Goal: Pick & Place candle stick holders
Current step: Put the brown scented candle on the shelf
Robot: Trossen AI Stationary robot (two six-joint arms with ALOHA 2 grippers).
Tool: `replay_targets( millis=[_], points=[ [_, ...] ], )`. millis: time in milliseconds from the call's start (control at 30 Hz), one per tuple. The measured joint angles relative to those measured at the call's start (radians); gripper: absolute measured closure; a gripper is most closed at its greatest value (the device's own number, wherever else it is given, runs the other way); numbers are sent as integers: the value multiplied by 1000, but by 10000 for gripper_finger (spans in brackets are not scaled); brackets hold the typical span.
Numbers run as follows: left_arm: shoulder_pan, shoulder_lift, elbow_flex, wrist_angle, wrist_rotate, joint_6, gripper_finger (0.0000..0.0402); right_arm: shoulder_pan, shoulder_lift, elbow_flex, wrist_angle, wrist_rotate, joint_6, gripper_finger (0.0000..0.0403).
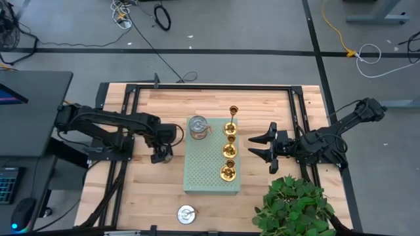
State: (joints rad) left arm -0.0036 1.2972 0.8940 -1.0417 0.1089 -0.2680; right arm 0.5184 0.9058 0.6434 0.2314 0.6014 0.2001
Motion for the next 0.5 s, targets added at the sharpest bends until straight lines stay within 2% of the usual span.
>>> replay_targets(
  millis=[500],
  points=[
    [-7, 0, 0, 45, 19, -4, 2, 0, 0, 0, 1, 0, 0, 218]
  ],
)
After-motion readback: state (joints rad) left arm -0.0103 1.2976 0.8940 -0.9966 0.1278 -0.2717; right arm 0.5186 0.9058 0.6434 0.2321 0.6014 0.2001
